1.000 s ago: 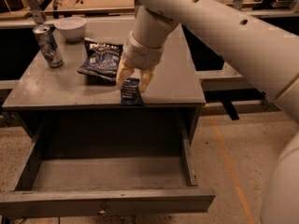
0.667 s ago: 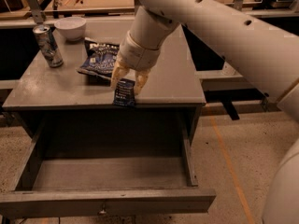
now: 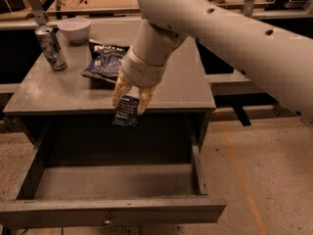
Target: Place rxbar blueberry into top drawer
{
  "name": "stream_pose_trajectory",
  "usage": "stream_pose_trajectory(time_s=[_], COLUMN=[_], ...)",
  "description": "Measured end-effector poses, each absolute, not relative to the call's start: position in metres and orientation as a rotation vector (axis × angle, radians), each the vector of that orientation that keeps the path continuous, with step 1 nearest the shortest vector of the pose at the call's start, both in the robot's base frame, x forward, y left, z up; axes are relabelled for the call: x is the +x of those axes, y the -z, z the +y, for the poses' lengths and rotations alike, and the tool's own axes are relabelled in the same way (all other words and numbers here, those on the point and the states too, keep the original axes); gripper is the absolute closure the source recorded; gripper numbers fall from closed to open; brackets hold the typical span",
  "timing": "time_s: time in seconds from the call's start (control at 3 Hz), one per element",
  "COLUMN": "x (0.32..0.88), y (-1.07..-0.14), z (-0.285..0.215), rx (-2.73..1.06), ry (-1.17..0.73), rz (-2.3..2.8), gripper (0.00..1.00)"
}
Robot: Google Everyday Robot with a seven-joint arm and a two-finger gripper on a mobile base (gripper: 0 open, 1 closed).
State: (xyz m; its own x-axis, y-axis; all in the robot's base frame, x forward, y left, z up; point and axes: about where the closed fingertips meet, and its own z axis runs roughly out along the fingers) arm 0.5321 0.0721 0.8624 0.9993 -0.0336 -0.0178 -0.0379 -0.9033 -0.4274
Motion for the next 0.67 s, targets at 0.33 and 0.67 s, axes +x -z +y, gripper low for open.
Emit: stream_pose_trajectory(time_s=[0.33, 0.67], x=[0.496, 0.473], y=[-0.845, -0.818], z=[0.083, 0.094], rx=[-2.643, -2.627], ry=[-0.068, -0.084], rz=[0.141, 0.183], gripper=[1.0, 0.83])
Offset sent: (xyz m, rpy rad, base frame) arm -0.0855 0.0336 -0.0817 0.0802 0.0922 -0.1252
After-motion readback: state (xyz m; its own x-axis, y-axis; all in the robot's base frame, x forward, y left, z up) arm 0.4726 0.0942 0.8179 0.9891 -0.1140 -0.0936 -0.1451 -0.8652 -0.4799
